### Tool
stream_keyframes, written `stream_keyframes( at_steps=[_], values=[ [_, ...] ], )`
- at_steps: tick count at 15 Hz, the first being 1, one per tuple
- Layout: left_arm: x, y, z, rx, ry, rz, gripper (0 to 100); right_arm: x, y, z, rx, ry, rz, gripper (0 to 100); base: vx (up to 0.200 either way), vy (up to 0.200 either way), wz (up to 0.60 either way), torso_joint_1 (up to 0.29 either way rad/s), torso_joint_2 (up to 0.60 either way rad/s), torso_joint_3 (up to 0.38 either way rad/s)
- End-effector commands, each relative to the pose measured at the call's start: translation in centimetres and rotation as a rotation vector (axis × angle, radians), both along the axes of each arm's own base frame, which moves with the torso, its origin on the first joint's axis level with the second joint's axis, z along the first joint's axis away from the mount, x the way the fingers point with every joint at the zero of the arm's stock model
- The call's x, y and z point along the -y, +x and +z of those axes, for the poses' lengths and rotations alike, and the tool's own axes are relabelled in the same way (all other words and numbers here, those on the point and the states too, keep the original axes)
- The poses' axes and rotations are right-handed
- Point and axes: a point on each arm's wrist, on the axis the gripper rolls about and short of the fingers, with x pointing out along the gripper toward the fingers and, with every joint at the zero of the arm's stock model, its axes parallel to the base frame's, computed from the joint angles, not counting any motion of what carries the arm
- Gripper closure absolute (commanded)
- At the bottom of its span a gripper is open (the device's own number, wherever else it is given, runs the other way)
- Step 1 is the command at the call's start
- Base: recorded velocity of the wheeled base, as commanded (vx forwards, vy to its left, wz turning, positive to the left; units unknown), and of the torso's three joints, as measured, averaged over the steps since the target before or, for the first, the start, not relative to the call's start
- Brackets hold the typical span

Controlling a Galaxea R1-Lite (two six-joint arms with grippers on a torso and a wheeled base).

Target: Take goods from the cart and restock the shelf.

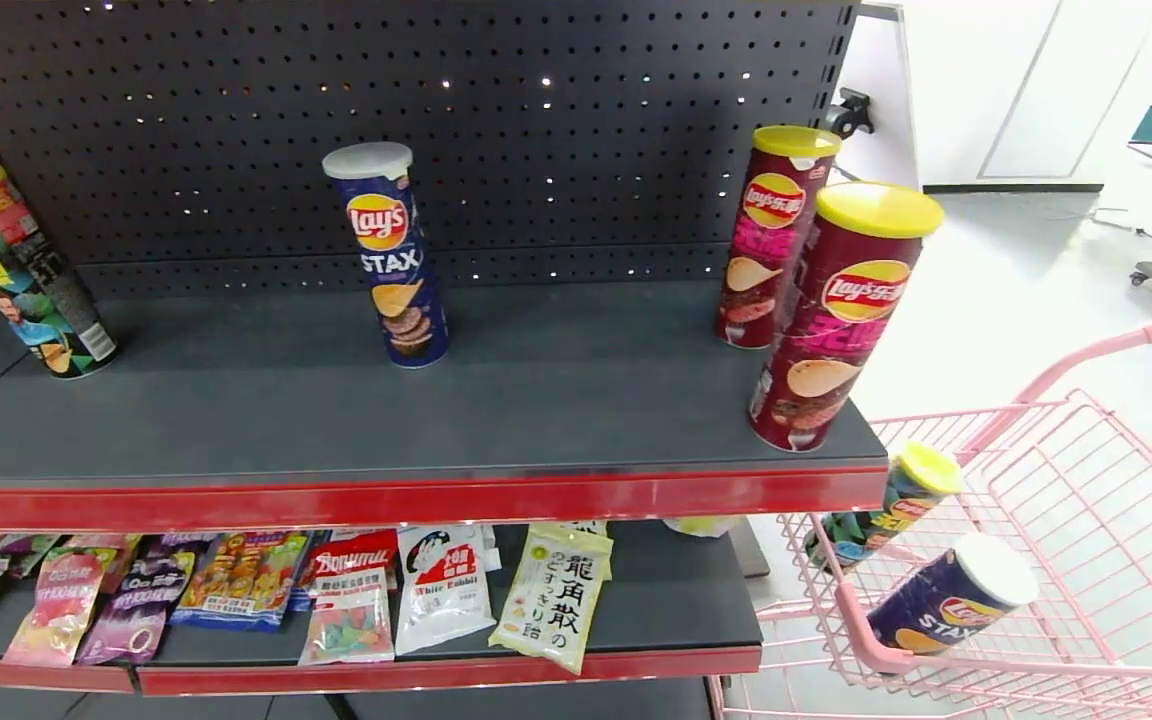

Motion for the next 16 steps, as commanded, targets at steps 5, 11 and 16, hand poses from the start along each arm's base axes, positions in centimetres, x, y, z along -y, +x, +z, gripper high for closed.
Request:
stream_keyframes(
  at_steps=[5, 11, 16],
  values=[
    [0.0, 0.01, 0.0, -0.001, 0.0, 0.0, 0, 0.0, 0.01, -0.02, -0.003, 0.0, 0.001, 0, 0.0, 0.0, -0.6, 0.002, 0.0, 0.0],
    [0.0, 0.01, 0.0, -0.001, 0.0, 0.0, 0, 0.02, 0.01, -0.02, -0.003, -0.005, -0.007, 0, 0.0, 0.0, 0.0, 0.0, 0.0, 0.0],
    [0.0, 0.01, 0.0, -0.001, 0.0, 0.0, 0, 0.02, 0.01, -0.02, -0.003, -0.003, -0.007, 0, 0.0, 0.0, 0.0, -0.072, 0.2, 0.115]
  ],
)
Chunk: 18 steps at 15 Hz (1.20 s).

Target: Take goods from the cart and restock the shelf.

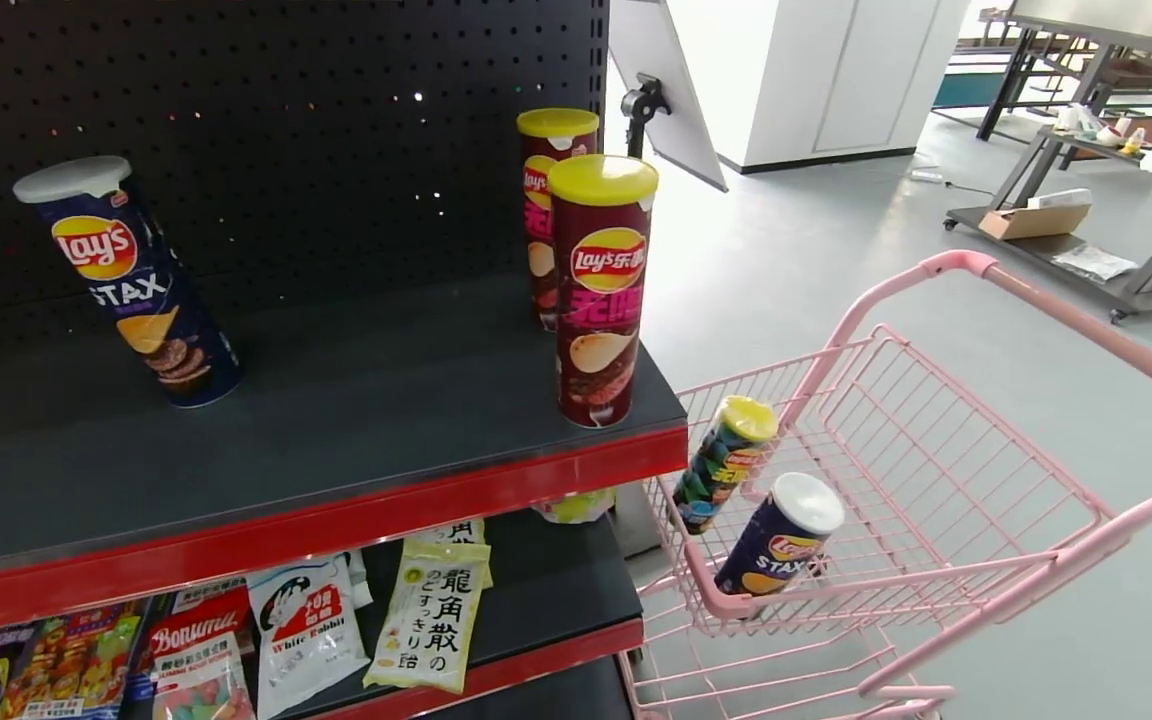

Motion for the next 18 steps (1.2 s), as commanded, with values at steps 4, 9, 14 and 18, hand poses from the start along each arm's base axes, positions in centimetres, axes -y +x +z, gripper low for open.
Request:
stream_keyframes(
  at_steps=[4, 9, 14, 18],
  values=[
    [0.0, 0.01, -0.01, -0.001, 0.0, 0.0, 0, 0.0, 0.01, 0.0, -0.001, 0.0, 0.001, 0, 0.0, 0.0, 0.0, -0.171, 0.47, 0.301],
    [0.0, 0.01, -0.01, -0.001, 0.0, 0.0, 0, 0.0, 0.01, 0.0, -0.001, 0.0, 0.001, 0, 0.0, 0.0, 0.0, -0.169, 0.54, 0.376],
    [0.0, 0.01, -0.01, -0.001, 0.0, 0.0, 0, 0.01, 0.01, 0.0, -0.001, 0.0, -0.004, 0, 0.0, 0.0, 0.0, -0.117, 0.5, 0.379],
    [-0.01, 0.01, -0.01, -0.001, 0.0, 0.002, 0, -0.02, 0.0, 0.38, 0.002, -0.04, 0.021, 0, 0.0, 0.0, 0.0, -0.05, 0.25, 0.2]
  ],
)
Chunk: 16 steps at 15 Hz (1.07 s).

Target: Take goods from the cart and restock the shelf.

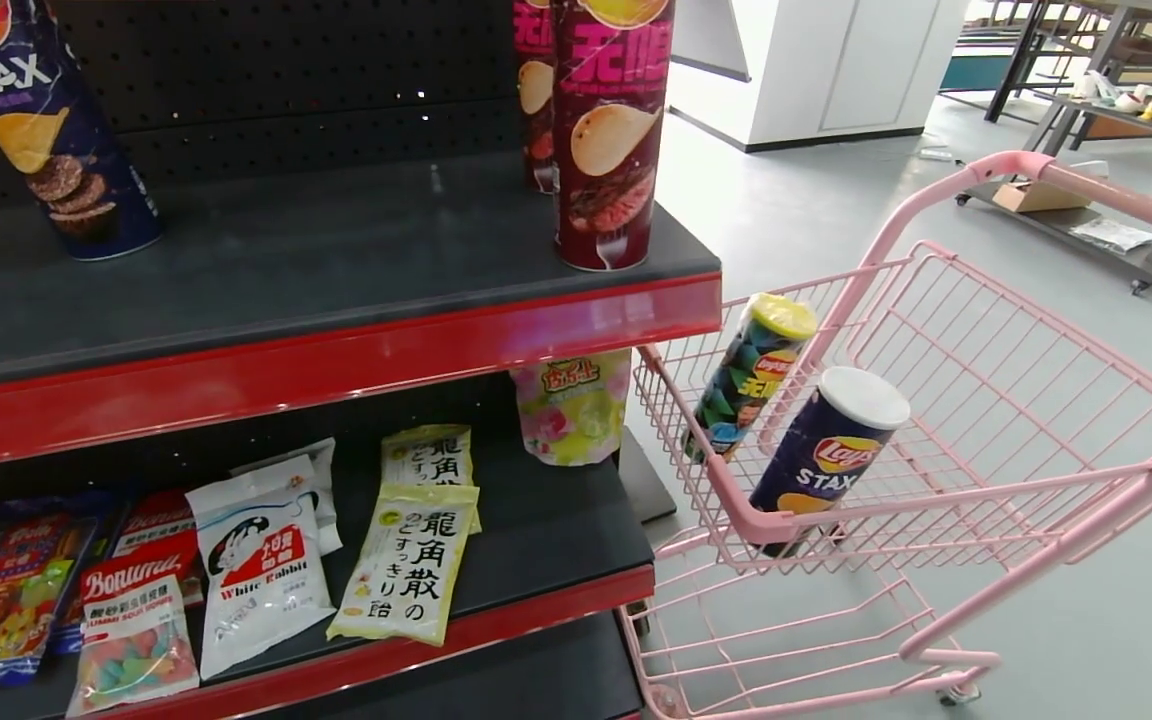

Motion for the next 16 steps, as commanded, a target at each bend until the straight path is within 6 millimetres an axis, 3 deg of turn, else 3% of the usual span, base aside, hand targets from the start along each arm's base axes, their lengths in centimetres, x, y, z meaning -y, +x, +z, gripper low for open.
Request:
stream_keyframes(
  at_steps=[1, 2, 3, 4, 5, 6, 10, 13, 16],
  values=[
    [0.0, 0.0, 0.0, 0.0, 0.0, 0.0, 0, -0.1, -0.2, 6.0, 0.055, 0.045, 0.136, 0, 0.0, 0.0, 0.0, -0.012, 0.07, 0.032],
    [0.0, 0.0, 0.0, 0.0, 0.0, 0.001, 0, -0.2, 1.1, 10.3, 0.016, 0.141, 0.202, 0, 0.0, 0.0, 0.0, 0.0, 0.0, 0.0],
    [0.0, 0.0, 0.0, 0.0, -0.001, 0.0, 0, -0.6, 5.3, 18.4, -0.01, 0.316, 0.247, 0, 0.0, 0.0, 0.0, 0.0, 0.0, 0.0],
    [0.0, 0.0, 0.0, 0.0, -0.001, 0.0, 0, -1.1, 8.0, 19.6, -0.067, 0.29, 0.301, 0, 0.0, 0.0, 0.0, 0.0, 0.0, 0.0],
    [0.0, 0.0, 0.0, 0.0, -0.001, 0.0, 0, -1.5, 9.2, 19.2, -0.095, 0.261, 0.335, 0, 0.0, 0.0, 0.0, 0.0, 0.0, 0.0],
    [0.0, 0.0, 0.0, 0.0, -0.001, 0.0, 0, -2.4, 12.1, 16.4, -0.166, 0.192, 0.369, 0, 0.0, 0.0, 0.0, 0.0, 0.0, 0.0],
    [0.0, 0.0, 0.0, 0.0, -0.001, 0.0, 0, -4.3, 17.0, 10.2, -0.379, 0.186, 0.423, 0, 0.0, 0.0, 0.0, 0.0, 0.0, 0.0],
    [0.0, 0.0, 0.0, 0.0, -0.001, 0.0, 0, -5.4, 21.0, 8.5, -0.404, 0.184, 0.424, 0, 0.0, 0.0, 0.0, 0.0, 0.0, 0.0],
    [0.0, 0.0, 0.0, 0.0, -0.001, 0.0, 0, -5.6, 21.9, 8.2, -0.424, 0.182, 0.421, 0, 0.0, 0.0, 0.0, 0.0, 0.0, 0.0]
  ],
)
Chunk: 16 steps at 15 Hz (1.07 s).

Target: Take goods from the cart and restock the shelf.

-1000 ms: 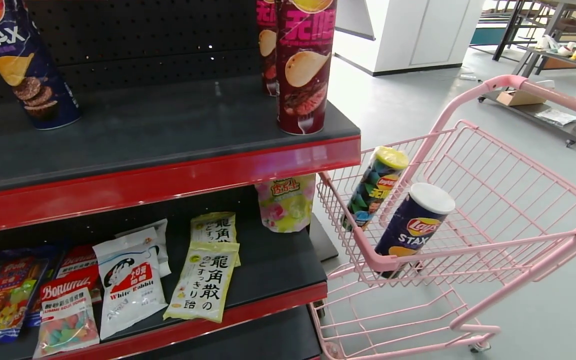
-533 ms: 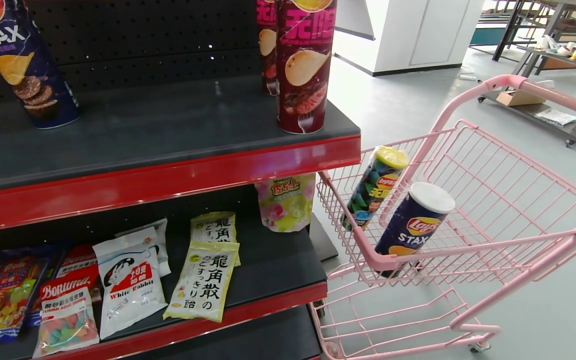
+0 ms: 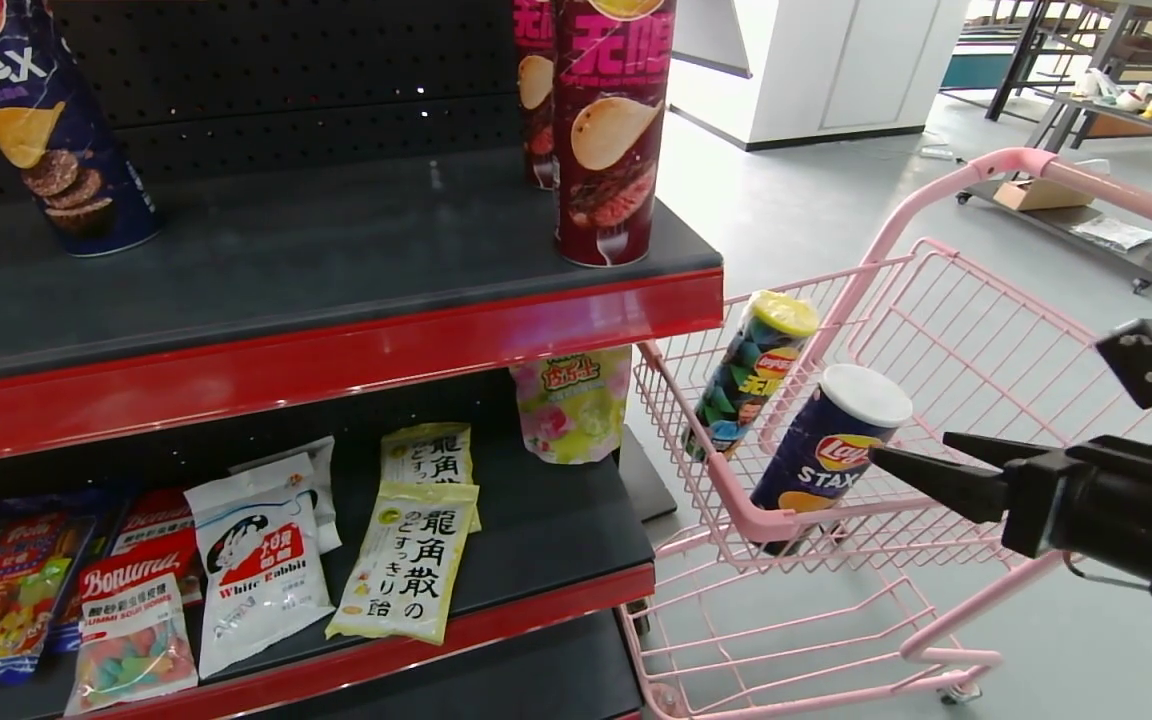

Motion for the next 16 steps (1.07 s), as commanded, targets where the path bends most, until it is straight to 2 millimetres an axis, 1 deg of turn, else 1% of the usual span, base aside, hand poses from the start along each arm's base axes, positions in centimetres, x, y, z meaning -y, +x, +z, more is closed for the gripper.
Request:
stream_keyframes(
  at_steps=[1, 4, 9, 11, 16],
  values=[
    [0.0, 0.0, 0.0, -0.001, 0.0, 0.0, 0, -0.5, 1.6, -1.7, -0.086, -0.024, 0.005, 0, 0.0, 0.0, 0.0, 0.0, 0.0, 0.0],
    [0.0, 0.0, 0.0, -0.001, 0.0, 0.0, 0, -0.5, 1.7, -2.2, -0.105, -0.027, 0.0, 0, 0.0, 0.0, 0.0, 0.0, 0.0, 0.0],
    [0.0, 0.0, 0.0, -0.001, 0.0, 0.0, 0, -0.5, 3.7, -3.8, -0.153, -0.034, -0.028, 0, 0.0, 0.0, 0.0, 0.0, 0.0, 0.0],
    [0.0, 0.0, 0.0, -0.001, 0.0, 0.0, 0, -0.2, 5.4, -4.4, -0.122, -0.026, -0.056, 0, 0.0, 0.0, 0.0, 0.0, 0.0, 0.0],
    [0.0, 0.0, 0.0, -0.001, 0.0, 0.0, 0, -0.7, 8.2, -4.6, -0.117, -0.02, -0.063, 0, 0.0, 0.0, 0.0, 0.0, 0.0, 0.0]
  ],
)
